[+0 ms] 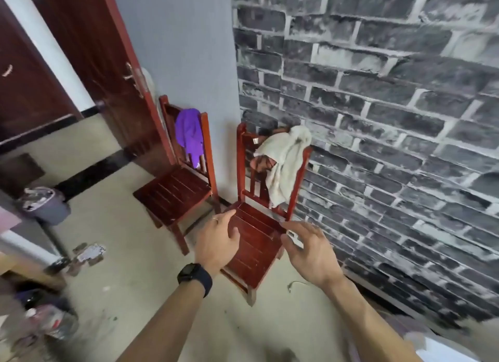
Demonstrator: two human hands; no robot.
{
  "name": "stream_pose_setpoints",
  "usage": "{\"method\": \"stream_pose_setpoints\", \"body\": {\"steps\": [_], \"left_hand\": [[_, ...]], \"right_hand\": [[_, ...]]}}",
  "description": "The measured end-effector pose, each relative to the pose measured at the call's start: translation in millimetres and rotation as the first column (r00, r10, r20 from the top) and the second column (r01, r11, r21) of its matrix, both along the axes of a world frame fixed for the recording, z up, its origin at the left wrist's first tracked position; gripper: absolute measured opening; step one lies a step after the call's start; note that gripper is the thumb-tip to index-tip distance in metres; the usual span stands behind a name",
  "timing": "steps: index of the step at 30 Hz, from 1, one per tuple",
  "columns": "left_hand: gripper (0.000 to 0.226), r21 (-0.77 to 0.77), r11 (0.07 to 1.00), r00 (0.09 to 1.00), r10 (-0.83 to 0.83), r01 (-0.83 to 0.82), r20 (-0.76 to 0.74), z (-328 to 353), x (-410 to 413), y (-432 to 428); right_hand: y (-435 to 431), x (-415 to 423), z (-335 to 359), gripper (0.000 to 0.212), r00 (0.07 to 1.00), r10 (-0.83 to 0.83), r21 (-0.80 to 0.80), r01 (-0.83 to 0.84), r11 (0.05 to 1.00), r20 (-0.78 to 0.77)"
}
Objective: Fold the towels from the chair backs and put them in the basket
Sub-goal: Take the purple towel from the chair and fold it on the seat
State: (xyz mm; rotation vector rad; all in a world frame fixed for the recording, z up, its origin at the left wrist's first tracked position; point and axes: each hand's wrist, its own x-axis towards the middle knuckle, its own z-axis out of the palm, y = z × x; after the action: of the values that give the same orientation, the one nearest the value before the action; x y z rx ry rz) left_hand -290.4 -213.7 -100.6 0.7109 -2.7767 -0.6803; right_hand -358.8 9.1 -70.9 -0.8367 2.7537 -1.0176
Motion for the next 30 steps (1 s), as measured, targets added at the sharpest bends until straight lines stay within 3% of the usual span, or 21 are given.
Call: {"method": "stream_pose_setpoints", "body": {"steps": [10,18,23,30], "left_hand": [[0.053,-0.015,0.926,0.92,0.373,-0.377,-0.122,42,5,-133],[0.051,-0.008,0.829,0.82,0.551,-0.559,-0.157,48,24,-237],[0.051,0.054,0.817,0.808,0.576,-0.574,-0.125,42,26,-325],[0.053,-0.002,0.881,0.881,0.472,-0.473,-0.01,41,10,-432]], "right_hand": [[-154,-81,28,0.027,0.947,0.315,-0.117,-0.321,0.94,-0.07],[-300,-119,26,0.029,0.882,0.471,-0.16,-0.463,0.872,0.007],[-397,-126,11,0.031,0.903,0.43,-0.198,-0.419,0.886,0.016],[-499,-131,5,0.021,0.953,0.292,-0.253,-0.263,0.931,0.084]]}}
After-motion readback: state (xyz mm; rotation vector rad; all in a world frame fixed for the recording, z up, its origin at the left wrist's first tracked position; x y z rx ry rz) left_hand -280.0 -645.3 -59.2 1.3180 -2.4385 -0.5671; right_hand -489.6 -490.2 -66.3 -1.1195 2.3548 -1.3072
